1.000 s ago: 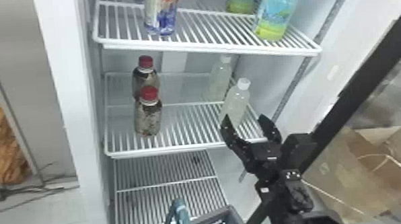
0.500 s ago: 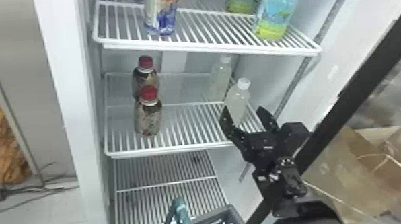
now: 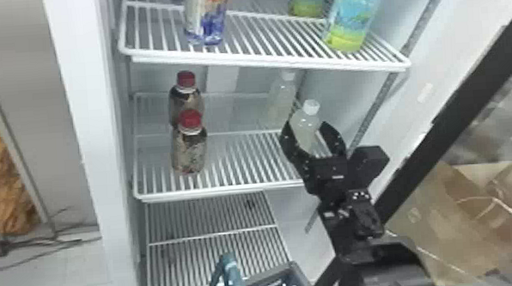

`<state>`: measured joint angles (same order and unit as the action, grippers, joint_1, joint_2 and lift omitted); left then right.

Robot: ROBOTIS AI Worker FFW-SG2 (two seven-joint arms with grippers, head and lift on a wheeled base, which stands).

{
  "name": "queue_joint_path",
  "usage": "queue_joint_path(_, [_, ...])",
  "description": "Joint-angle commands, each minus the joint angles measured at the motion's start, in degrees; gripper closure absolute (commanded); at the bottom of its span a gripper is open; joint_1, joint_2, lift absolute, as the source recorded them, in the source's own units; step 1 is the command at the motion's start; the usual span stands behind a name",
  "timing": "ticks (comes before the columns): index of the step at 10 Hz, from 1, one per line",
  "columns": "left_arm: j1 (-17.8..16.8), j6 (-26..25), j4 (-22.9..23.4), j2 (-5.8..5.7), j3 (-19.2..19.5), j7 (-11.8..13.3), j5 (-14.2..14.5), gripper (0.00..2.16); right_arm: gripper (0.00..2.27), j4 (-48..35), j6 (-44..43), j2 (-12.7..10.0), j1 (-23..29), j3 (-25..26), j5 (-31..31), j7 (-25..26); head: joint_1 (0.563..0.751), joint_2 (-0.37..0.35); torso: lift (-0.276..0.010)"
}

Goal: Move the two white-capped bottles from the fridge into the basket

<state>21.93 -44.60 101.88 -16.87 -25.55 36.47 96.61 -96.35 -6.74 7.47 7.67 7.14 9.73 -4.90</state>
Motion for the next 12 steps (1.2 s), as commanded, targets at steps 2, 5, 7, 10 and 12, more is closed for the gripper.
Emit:
queue_joint_path(2, [0.15, 0.17, 0.0, -0.27, 0.18, 0.0, 0.05, 1.12, 0.71, 0.66, -0.01, 0.0, 0.06, 0.29, 0.78, -0.02, 0.695, -0.35, -0.26])
queue_joint_path(5, [-0.14, 0.17, 0.0, -0.53, 0.07, 0.0, 0.05, 1.12, 0.76, -3.14, -0.01, 0.27, 2.59, -0.17, 3.87, -0.02, 0.695, -0.35, -0.26])
queue_joint_path(7, [-0.28, 0.17, 0.0, -0.62, -0.16, 0.0, 0.16, 1.12, 0.76, -9.19, 0.13, 0.44, 6.11, -1.08, 4.55, -0.02, 0.695, -0.35, -0.26])
queue_joint_path(10, [-0.56, 0.03, 0.0, -0.8, -0.39, -0.09, 0.16, 1.12, 0.76, -18.33, 3.93, 0.71, 11.59, -1.77, 7.18, -0.02, 0.695, -0.35, -0.26])
queue_joint_path(12, [-0.56, 0.03, 0.0, -0.71, -0.16, -0.09, 0.16, 1.12, 0.76, -24.79, 6.88, 1.06, 15.95, -2.34, 9.69, -0.1, 0.695, -0.35, -0.26])
